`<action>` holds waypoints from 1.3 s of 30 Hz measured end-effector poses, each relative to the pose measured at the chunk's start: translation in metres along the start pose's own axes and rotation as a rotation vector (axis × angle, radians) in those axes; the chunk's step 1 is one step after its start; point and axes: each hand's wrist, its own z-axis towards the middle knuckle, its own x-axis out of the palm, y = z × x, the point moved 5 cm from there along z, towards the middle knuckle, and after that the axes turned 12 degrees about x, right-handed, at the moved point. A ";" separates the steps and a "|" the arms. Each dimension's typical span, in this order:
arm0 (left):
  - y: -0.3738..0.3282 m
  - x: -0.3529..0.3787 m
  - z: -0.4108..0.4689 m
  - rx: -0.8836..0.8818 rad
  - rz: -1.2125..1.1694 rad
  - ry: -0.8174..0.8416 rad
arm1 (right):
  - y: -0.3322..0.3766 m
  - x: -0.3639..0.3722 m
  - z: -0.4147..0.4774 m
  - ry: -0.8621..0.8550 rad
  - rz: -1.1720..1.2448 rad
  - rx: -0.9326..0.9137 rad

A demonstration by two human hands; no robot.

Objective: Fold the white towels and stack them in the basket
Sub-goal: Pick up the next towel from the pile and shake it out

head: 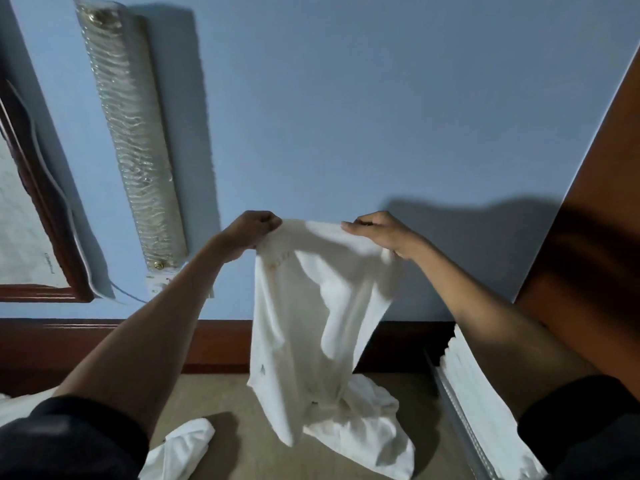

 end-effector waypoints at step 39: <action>-0.063 0.054 0.010 0.089 -0.069 0.233 | 0.011 -0.011 0.005 0.191 0.320 -0.130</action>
